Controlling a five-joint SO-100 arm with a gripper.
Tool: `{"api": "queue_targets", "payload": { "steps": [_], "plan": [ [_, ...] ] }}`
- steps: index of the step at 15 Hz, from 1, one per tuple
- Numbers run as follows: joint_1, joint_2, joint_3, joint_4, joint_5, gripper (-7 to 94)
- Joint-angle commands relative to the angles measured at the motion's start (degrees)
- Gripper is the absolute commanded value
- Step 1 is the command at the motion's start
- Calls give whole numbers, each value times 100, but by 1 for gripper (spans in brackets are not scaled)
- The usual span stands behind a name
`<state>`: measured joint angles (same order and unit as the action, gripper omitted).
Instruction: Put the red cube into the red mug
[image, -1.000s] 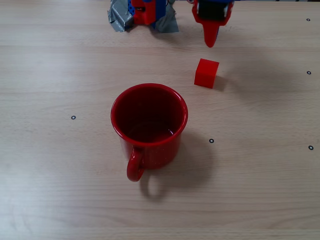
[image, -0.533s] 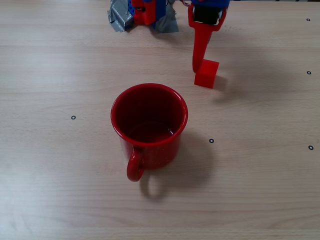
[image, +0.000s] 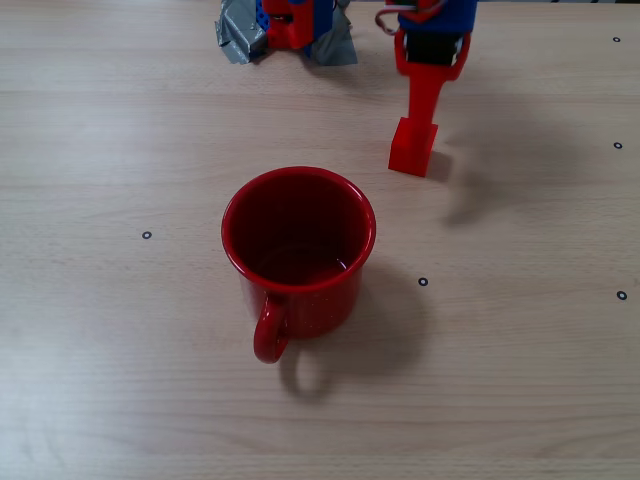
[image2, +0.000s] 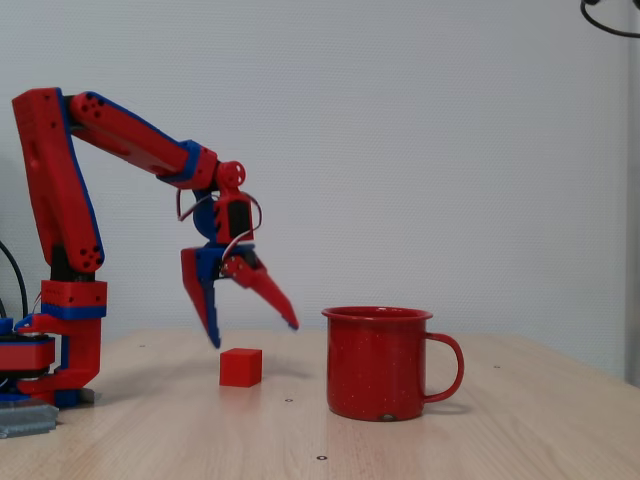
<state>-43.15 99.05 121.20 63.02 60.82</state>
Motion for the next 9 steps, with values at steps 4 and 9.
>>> {"api": "queue_targets", "payload": {
  "steps": [4,9],
  "plan": [
    [132,-97,-44,-246,-97,45],
    [352,-176,97,-404,-237,44]
  ]
}}
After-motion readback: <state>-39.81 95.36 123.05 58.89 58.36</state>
